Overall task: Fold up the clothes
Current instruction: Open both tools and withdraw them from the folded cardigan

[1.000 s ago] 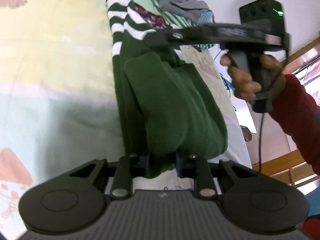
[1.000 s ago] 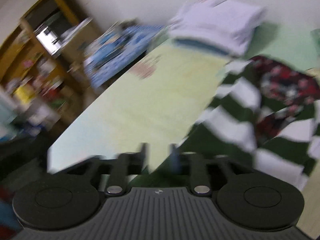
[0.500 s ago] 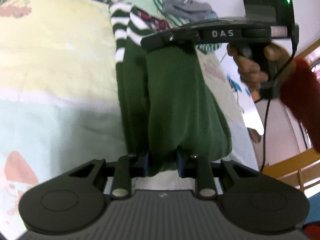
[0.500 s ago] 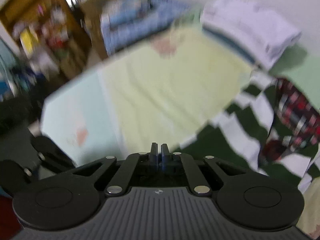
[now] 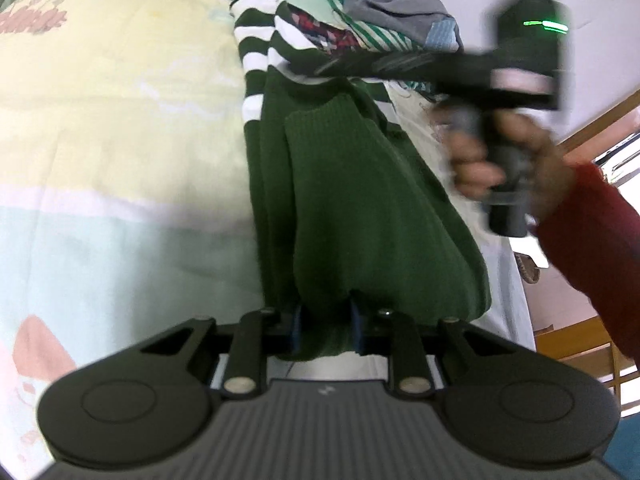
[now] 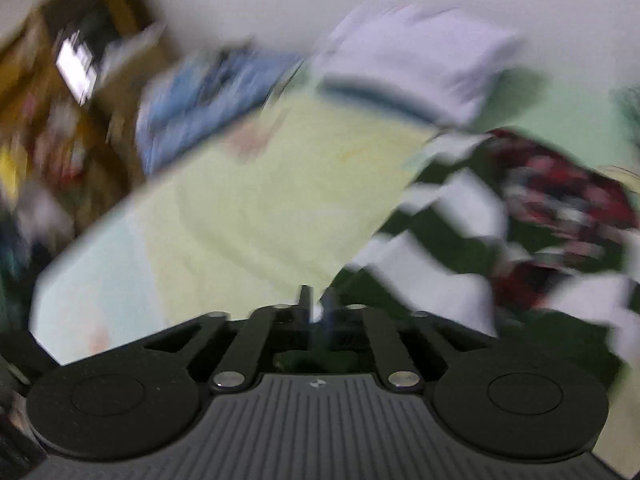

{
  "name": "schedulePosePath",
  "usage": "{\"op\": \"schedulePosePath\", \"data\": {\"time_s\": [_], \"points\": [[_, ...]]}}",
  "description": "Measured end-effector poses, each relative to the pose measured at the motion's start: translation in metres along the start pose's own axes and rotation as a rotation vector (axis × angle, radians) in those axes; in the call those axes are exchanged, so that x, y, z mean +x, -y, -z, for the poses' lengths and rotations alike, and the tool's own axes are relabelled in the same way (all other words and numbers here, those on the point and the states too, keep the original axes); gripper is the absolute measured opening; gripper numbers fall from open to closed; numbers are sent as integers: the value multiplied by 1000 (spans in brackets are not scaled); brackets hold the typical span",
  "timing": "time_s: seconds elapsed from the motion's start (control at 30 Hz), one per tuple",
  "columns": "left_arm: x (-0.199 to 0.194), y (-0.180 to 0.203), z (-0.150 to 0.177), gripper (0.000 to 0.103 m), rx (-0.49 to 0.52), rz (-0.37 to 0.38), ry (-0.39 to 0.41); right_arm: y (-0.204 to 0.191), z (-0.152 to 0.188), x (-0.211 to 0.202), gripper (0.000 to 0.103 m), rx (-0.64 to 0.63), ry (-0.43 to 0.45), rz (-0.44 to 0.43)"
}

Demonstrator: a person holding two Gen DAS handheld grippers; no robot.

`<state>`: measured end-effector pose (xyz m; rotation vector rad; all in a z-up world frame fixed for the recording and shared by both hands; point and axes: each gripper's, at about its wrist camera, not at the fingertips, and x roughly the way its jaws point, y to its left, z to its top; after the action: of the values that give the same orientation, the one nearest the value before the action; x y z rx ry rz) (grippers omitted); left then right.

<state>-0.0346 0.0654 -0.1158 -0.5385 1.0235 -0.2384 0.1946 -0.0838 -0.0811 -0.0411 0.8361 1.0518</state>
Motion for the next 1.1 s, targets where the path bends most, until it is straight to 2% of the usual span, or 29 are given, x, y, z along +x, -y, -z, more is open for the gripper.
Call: {"op": "schedulePosePath", "data": {"time_s": [0.03,0.1,0.17,0.27,0.4,0.47,0.5,0.53,0.73,0.77,0.83,0.97,1.0,1.03,1.1], "points": [[1,1,-1,24,3,-1,-3,5,3,-20,49,27,34,29],[1,-1,-3,27,4,-1,-8,14,17,-57,50,75,66,95],[2,-4,-5,28,-10,3,-17,22,41,-88,50,145,52,145],[3,-6,-7,29,-26,3,-32,18,79,-111,50,208,38,227],[3,1,-11,29,-4,-31,-51,8,109,-103,50,273,41,209],[3,3,-15,28,4,-45,-59,3,118,-93,47,281,59,210],[3,4,-18,28,9,-51,-62,3,120,-90,34,278,70,219],[4,5,-20,28,11,-55,-65,4,120,-88,6,279,72,228],[-2,14,-26,26,48,-87,-6,-3,122,-113,7,293,259,240],[1,14,-25,27,53,-99,-4,-1,125,-111,7,305,267,258],[8,12,-24,31,40,-111,-17,8,134,-97,6,368,222,302],[6,11,-22,32,42,-121,-11,12,147,-89,7,404,237,313],[3,11,-22,33,42,-120,-11,13,146,-91,10,407,239,313],[-1,11,-22,33,45,-121,-8,13,144,-96,20,412,240,321],[-12,11,-22,33,67,-143,14,7,140,-110,29,392,276,364]]}}
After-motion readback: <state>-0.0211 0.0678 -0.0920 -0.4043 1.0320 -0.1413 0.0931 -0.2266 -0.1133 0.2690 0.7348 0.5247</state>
